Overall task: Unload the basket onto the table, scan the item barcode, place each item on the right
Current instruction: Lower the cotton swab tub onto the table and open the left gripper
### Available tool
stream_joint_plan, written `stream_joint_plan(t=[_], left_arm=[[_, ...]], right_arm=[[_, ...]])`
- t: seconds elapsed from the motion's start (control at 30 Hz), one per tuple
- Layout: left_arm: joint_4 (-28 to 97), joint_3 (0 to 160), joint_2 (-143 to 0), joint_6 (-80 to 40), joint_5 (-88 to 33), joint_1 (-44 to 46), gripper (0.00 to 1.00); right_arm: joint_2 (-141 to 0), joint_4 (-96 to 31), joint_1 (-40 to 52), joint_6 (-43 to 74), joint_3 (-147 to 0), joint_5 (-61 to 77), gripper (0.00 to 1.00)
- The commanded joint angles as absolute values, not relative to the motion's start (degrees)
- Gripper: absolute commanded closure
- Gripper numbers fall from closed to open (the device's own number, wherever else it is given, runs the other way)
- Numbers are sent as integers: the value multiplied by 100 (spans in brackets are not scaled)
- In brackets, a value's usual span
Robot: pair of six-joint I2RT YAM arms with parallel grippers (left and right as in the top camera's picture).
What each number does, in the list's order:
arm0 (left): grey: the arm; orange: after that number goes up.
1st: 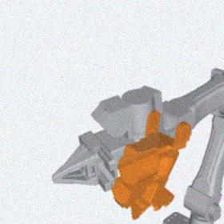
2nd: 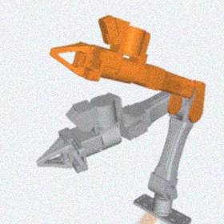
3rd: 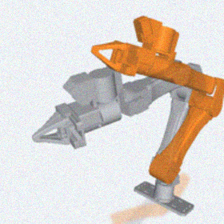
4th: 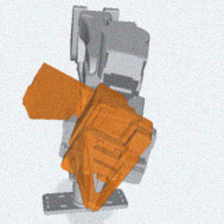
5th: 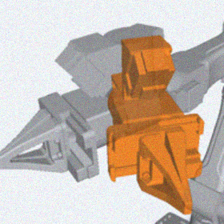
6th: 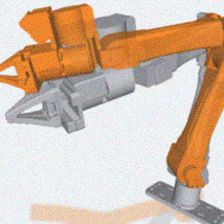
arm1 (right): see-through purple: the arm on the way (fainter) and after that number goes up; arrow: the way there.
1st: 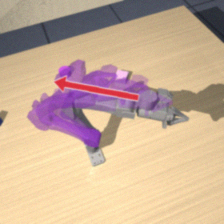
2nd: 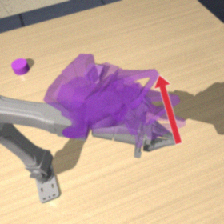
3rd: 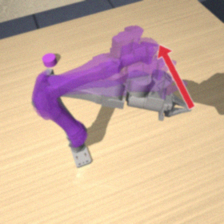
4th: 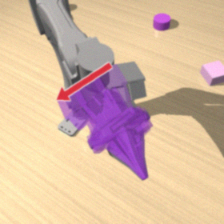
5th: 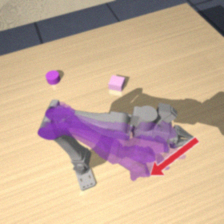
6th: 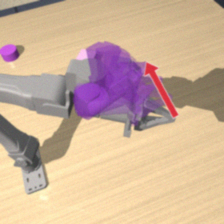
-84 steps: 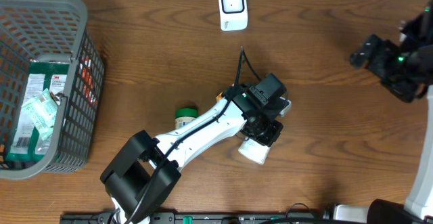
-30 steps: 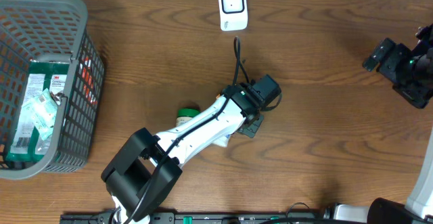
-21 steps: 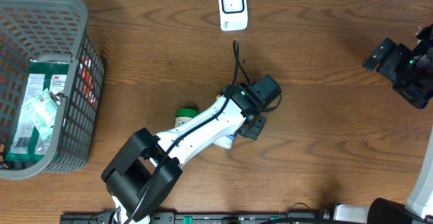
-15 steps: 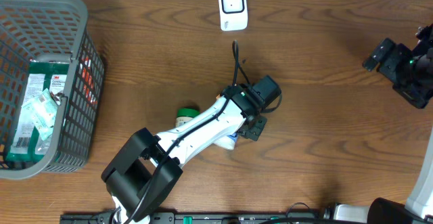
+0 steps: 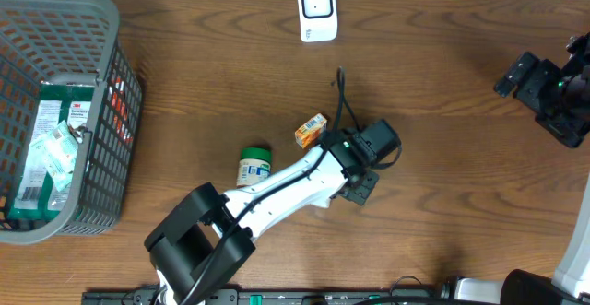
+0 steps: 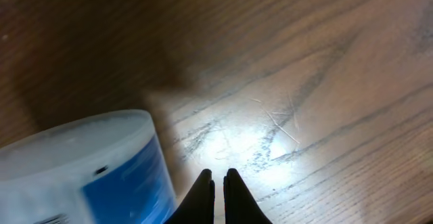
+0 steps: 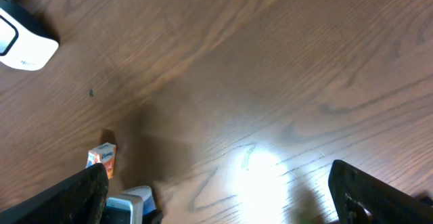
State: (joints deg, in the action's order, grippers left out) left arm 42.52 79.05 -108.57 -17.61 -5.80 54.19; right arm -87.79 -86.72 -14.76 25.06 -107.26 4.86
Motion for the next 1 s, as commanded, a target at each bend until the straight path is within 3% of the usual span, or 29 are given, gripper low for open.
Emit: stream_joint_plan(t=[0.0,0.97], left_arm=[[4254,7843,-10862,-1835,-303,5459,92],[4121,7839,-11015,-1833,-279,5457,91]], right_arm=[[-8809,-8678,-1496,2567,-10816,410,1],[-8809,-8678,-1496,2567,-10816,410,1]])
